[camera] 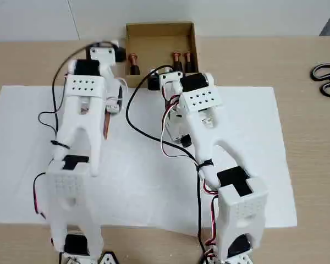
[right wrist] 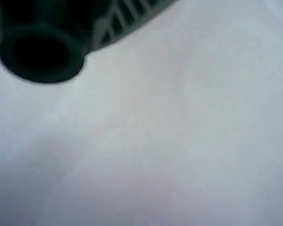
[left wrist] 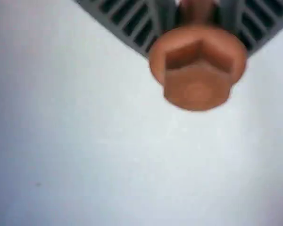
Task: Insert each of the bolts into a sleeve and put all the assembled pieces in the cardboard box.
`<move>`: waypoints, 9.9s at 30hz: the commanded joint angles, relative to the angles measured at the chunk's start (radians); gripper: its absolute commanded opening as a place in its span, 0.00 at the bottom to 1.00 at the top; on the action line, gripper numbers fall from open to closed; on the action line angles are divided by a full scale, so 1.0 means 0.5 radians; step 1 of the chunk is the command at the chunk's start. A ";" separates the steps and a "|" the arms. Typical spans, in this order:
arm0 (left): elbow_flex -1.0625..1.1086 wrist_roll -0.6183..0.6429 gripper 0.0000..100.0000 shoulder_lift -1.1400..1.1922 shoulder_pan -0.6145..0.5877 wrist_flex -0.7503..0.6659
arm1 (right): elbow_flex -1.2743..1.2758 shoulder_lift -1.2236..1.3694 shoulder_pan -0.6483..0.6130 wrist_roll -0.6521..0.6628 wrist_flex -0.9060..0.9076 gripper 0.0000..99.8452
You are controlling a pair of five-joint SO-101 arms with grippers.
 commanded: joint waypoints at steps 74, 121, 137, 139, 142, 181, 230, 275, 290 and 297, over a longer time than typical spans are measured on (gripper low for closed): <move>3.036 0.951 0.01 -3.443 0.951 -1.743 | 3.692 -4.276 -0.523 -0.160 -1.843 0.00; 3.405 0.875 0.01 -3.446 0.951 -2.016 | 3.606 -4.267 -0.603 -0.270 -1.837 0.00; 3.399 0.865 0.01 -3.462 0.951 -1.826 | 3.606 -4.267 -0.597 -0.276 -1.837 0.00; 3.399 0.862 0.01 -3.462 0.951 -1.789 | 3.609 -4.267 -0.594 -0.276 -1.837 0.00; 3.399 0.776 0.01 -3.462 0.954 -1.712 | 3.609 -4.267 -0.594 -0.276 -1.840 0.00; 3.224 0.473 0.14 -3.462 1.046 -1.108 | 3.615 -4.285 -0.597 -0.279 -1.827 0.00; 2.831 -0.227 0.13 -3.462 -0.325 -0.356 | 1.528 -1.168 0.149 -0.273 -3.558 0.00; 2.892 -0.227 0.13 -3.462 -0.319 -0.436 | -0.555 0.925 0.269 -0.270 -3.165 0.21; 2.892 -0.227 0.13 -3.462 -0.319 -0.436 | -0.555 -0.109 0.388 -0.276 -1.760 0.21; 2.892 -0.227 0.13 -3.462 -0.322 -0.436 | -0.555 -0.532 0.388 -0.273 -0.990 0.21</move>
